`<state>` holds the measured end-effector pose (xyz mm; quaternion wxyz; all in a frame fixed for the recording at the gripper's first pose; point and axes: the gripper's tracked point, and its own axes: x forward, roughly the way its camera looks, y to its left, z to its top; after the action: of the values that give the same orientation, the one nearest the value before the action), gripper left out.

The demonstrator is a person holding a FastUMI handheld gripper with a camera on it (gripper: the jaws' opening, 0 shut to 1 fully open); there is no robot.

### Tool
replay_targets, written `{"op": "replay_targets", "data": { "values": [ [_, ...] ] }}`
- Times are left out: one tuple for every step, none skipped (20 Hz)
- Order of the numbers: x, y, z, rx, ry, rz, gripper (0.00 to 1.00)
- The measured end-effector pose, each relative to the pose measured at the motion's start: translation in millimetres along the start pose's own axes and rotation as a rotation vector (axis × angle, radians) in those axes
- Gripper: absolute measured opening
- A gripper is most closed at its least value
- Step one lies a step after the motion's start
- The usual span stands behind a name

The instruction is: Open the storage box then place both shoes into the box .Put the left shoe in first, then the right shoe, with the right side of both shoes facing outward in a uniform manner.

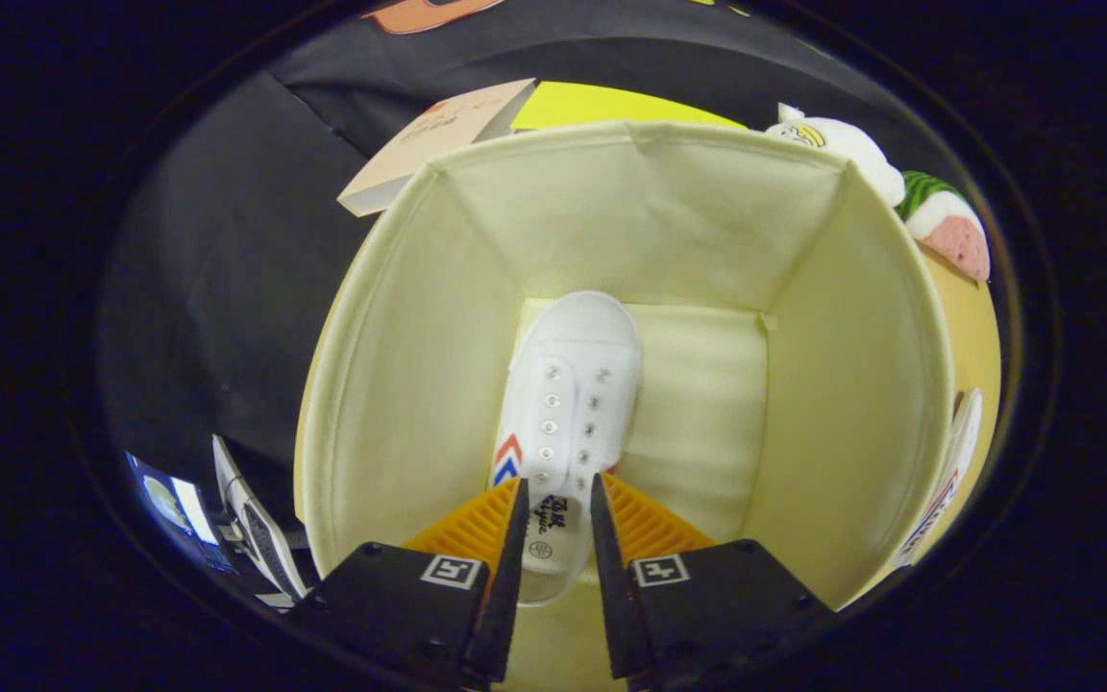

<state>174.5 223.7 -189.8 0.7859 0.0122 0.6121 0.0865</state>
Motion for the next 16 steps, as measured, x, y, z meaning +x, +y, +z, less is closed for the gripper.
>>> {"op": "replay_targets", "data": {
  "values": [
    [-7.6, -2.8, -4.0, -0.021, 0.011, -0.015, 0.48],
    [-12.5, -3.2, -5.1, -0.041, 0.008, -0.021, 0.53],
    [-19.6, -7.4, -4.0, -0.049, -0.011, -0.041, 0.59],
    [-28.2, -10.6, -2.2, -0.064, -0.035, -0.057, 0.59],
    [-35.7, -11.8, -0.8, -0.07, -0.054, -0.055, 0.59],
    [-42.3, -9.3, -2.6, -0.057, -0.069, -0.038, 0.59],
    [-49.5, -8.1, -4.2, -0.049, -0.083, -0.023, 0.59],
    [-57.0, -8.9, -4.3, -0.044, -0.102, -0.015, 0.59],
    [-64.4, -11.3, -5.5, -0.041, -0.123, -0.017, 0.59],
    [-69.6, -14.9, -7.4, -0.037, -0.143, -0.024, 0.59],
    [-75.6, -17.9, -10.4, -0.033, -0.165, -0.026, 0.6],
    [-80.9, -20.3, -13.4, -0.028, -0.18, -0.023, 0.6],
    [-87.0, -23.0, -17.7, -0.016, -0.195, -0.014, 0.6],
    [-93.3, -25.7, -22.1, -0.002, -0.21, -0.005, 0.6],
    [-100.2, -31.9, -26.2, 0.006, -0.225, -0.005, 0.6],
    [-105.4, -39.6, -29.0, 0.009, -0.243, -0.009, 0.6]
  ]
}}
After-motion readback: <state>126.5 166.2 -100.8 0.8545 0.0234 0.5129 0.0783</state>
